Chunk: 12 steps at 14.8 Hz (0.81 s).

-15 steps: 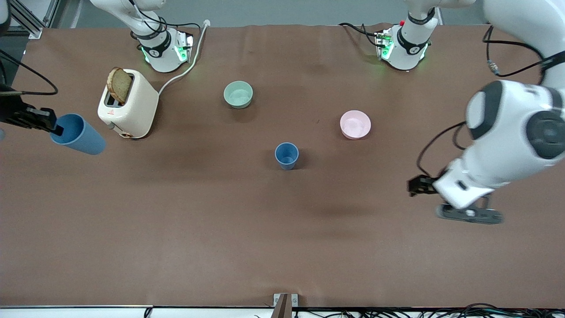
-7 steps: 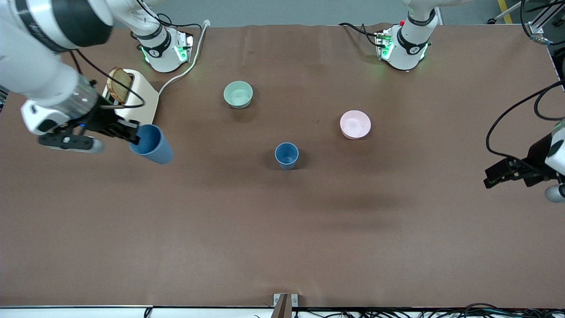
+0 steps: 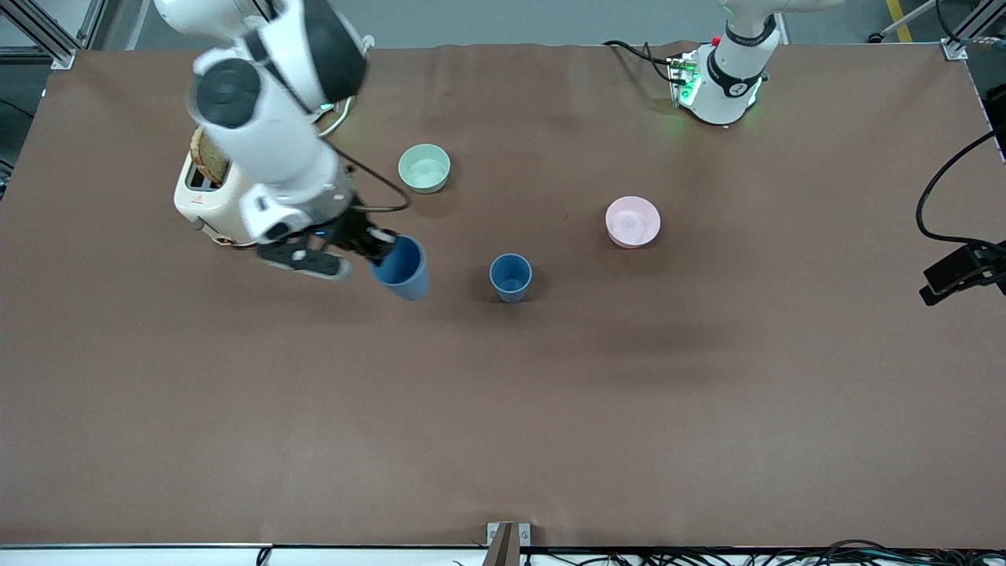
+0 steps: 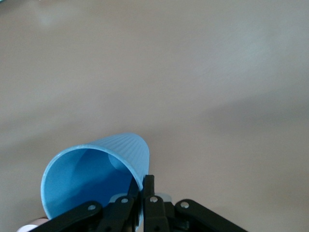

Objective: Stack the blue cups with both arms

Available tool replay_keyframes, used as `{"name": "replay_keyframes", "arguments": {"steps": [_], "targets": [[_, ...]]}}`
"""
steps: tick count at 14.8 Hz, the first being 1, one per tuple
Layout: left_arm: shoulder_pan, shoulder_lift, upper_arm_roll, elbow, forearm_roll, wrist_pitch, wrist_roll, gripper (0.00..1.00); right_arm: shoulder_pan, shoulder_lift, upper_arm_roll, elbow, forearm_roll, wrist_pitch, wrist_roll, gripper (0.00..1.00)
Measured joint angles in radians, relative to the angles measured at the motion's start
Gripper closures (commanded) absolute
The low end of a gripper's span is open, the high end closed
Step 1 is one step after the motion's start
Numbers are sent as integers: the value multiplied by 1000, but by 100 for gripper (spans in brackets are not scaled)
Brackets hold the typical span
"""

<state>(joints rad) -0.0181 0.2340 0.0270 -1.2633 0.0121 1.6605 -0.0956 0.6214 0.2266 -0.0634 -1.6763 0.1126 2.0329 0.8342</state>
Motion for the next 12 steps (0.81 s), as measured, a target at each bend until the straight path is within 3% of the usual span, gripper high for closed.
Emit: {"name": "replay_keyframes", "arguments": {"steps": [4, 9, 12], "targets": [[6, -64, -23, -44, -2, -72, -6, 0, 124, 105, 0, -1, 0, 119, 123, 100], [6, -206, -41, -292, -2, 29, -7, 0, 180, 144, -1, 0, 1, 129, 129, 100], [7, -238, -41, -339, -2, 48, -5, 0, 191, 159, -1, 0, 37, 158, 130, 100]]}}
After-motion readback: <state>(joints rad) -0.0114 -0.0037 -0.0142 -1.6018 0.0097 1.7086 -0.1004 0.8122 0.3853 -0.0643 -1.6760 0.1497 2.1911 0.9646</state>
